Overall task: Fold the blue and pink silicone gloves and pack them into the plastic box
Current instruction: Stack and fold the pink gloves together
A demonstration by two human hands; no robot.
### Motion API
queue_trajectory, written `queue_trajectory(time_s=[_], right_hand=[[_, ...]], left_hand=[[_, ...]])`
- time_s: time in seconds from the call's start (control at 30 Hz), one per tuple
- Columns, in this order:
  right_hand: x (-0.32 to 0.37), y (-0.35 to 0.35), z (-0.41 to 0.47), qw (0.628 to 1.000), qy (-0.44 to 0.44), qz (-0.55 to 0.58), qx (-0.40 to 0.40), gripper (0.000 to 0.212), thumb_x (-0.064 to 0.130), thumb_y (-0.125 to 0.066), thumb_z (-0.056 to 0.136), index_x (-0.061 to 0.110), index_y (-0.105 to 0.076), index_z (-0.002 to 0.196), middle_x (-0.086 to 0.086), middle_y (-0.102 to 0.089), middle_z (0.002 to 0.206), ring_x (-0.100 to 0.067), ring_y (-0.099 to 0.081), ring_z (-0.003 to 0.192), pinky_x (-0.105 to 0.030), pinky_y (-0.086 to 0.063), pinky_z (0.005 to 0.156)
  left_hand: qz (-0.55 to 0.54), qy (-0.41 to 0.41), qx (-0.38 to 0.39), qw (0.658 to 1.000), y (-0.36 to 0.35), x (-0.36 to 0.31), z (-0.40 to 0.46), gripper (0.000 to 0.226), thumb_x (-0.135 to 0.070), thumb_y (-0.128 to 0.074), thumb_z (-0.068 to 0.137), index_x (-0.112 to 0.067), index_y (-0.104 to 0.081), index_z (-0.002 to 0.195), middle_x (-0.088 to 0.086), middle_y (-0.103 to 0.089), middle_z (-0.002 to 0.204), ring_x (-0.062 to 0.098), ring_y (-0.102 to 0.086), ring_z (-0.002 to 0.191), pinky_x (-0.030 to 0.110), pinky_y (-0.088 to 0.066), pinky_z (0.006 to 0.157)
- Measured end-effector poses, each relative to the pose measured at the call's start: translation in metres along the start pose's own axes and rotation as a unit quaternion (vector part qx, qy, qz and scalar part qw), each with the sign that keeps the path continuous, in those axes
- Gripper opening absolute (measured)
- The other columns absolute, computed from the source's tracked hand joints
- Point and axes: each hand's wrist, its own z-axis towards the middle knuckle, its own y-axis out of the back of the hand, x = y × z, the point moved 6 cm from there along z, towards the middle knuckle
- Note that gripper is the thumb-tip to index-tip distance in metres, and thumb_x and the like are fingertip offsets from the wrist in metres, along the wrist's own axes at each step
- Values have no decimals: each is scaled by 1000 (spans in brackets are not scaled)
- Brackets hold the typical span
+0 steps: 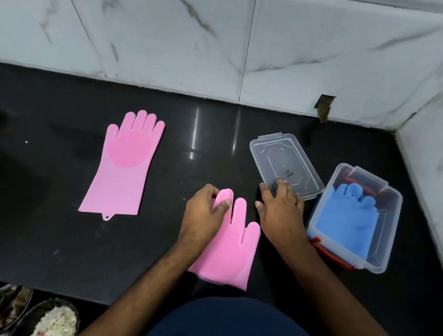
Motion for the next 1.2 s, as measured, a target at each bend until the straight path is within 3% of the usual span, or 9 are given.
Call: queue_trajectory(time_s=[0.13,0.27,0.47,0.63,0.7,0.87,1.0,1.1,1.2], right_hand=[[14,10,-10,990,60,103,-80,40,31,-45,105,23,-52,143,-6,-46,147,-24,-41,139,-46,-35,113],[19,13,-25,919,64,390,-1,43,64,-40,98,31,-60,118,7,-66,108,-8,-64,100,-42,-55,89],[37,35,-40,765,64,627,136,42,46,-76,82,21,-67,115,-3,-75,108,-20,-70,104,-43,-55,91],[60,94,-50,536,116,796,257,42,23,-71,92,20,-64,133,-6,-66,135,-20,-68,115,-36,-57,94],[61,109,-42,496,98,822,261,43,20,-70,92,13,-62,134,-9,-68,130,-19,-71,103,-32,-60,85],[42,83,5,700,-12,710,68,8,22,-74,90,16,-70,93,0,-67,75,-7,-60,57,-22,-52,56],[17,47,21,885,-10,461,-71,18,24,-68,96,12,-67,109,-6,-65,107,-16,-65,94,-27,-53,85],[20,35,10,940,57,322,-98,18,27,-68,94,22,-67,111,5,-52,113,-12,-59,100,-6,-37,79],[49,18,-4,957,154,242,-36,35,28,-70,92,22,-64,126,3,-51,130,-16,-55,115,-24,-46,96]], left_hand=[[-32,-42,-34,998,5,-11,3,17,-34,-67,97,-24,-57,89,-11,-63,76,-2,-57,65,12,-40,58],[-120,-101,-80,984,17,-28,-3,13,-32,-60,103,-24,-55,95,-9,-74,79,4,-70,74,14,-50,66],[-345,-89,-74,932,45,-64,-17,16,-26,-52,109,-11,-48,103,7,-72,76,32,-72,67,47,-62,68],[-488,-41,-1,872,72,-103,-29,19,-35,-59,103,-16,-55,102,5,-73,81,18,-69,65,33,-58,58],[-499,-34,15,866,79,-111,-26,26,-42,-63,98,-17,-59,103,5,-76,86,19,-70,69,35,-60,63],[-375,2,-24,927,67,-78,4,44,-52,-66,95,-19,-53,120,6,-69,114,19,-68,101,33,-57,85],[-228,49,-55,971,48,-11,11,56,-40,-71,96,-20,-43,139,4,-51,142,13,-57,123,23,-48,96],[-110,36,-50,992,39,18,6,59,-36,-75,92,-19,-46,140,1,-46,144,16,-55,127,35,-50,106],[-46,7,-25,999,33,21,2,50,-32,-75,92,-17,-53,135,2,-50,136,17,-58,121,38,-51,107]])
